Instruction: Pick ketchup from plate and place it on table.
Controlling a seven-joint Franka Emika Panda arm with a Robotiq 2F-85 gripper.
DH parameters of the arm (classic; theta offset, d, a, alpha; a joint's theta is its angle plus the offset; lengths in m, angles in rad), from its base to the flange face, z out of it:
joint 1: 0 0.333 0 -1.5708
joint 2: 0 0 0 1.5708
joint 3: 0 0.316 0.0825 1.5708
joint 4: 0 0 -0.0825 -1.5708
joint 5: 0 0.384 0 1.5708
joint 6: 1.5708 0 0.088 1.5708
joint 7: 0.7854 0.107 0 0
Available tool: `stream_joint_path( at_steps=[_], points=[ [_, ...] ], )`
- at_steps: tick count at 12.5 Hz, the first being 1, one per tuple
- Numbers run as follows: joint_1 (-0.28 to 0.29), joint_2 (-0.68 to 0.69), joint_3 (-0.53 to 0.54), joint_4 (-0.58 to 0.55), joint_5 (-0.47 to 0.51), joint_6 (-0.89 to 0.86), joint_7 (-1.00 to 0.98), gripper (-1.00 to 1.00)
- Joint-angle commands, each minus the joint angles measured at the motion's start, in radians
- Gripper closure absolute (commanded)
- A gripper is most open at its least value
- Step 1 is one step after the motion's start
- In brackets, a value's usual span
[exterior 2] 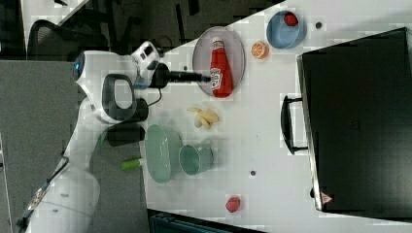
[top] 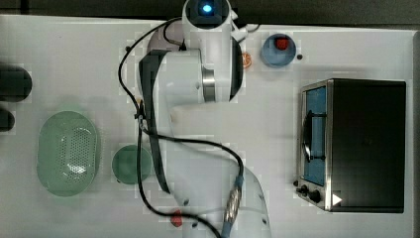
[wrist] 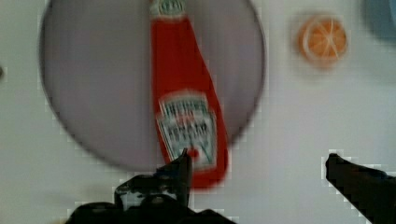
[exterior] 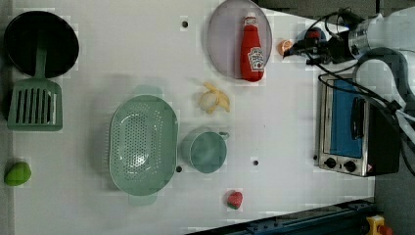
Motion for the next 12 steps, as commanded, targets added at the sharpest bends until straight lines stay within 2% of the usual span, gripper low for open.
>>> stream_joint_path(
  at_steps=[1, 7, 12],
  points=[
    [0.047, 0.087, 0.003, 0.034, -0.045, 0.074, -0.076, -1.0],
    [0.051, 0.249, 0.002, 0.09, -0.049, 0.216, -0.076, -1.0],
    [0.057, 0.33, -0.001, 0.141, -0.069, 0.238, -0.076, -1.0]
  ],
)
